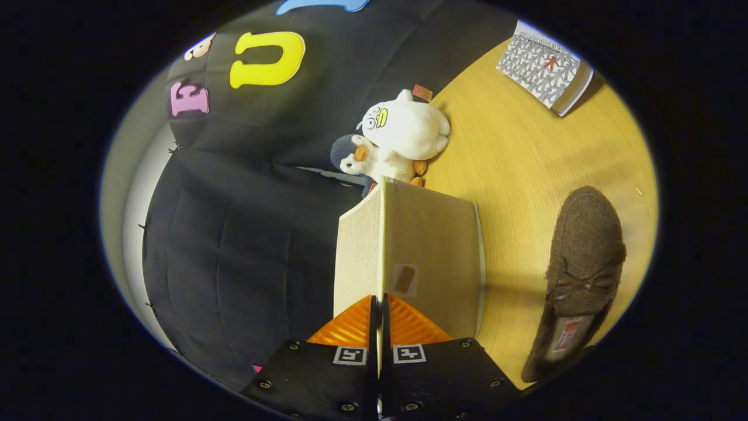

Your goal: Open the storage box then place both shoes into the box .Put the left shoe in first, then the right shoe, with the right side of both shoes facing outward in a uniform manner.

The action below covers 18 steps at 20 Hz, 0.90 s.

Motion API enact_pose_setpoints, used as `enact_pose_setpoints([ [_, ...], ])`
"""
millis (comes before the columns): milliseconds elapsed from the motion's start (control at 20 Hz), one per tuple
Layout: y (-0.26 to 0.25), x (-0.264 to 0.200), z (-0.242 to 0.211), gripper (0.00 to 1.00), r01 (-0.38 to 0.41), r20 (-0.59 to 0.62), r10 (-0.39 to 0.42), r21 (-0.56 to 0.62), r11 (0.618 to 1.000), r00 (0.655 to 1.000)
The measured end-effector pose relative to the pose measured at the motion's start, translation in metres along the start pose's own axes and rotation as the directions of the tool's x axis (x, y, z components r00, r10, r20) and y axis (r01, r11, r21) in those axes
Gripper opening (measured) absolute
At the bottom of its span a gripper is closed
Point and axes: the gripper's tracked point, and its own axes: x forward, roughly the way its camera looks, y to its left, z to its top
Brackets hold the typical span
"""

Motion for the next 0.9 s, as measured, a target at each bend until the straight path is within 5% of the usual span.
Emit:
enact_pose_setpoints([
  [300, 0.041, -0.004, 0.0, 0.02, -0.001, 0.015, 0.003, -0.138, 0.99, 1.0],
  [450, 0.057, -0.003, 0.001, 0.02, -0.014, 0.023, 0.017, -0.112, 0.994, 1.0],
  [900, 0.169, 0.027, -0.008, 0.02, -0.098, 0.017, 0.106, -0.258, 0.961, 0.994],
])
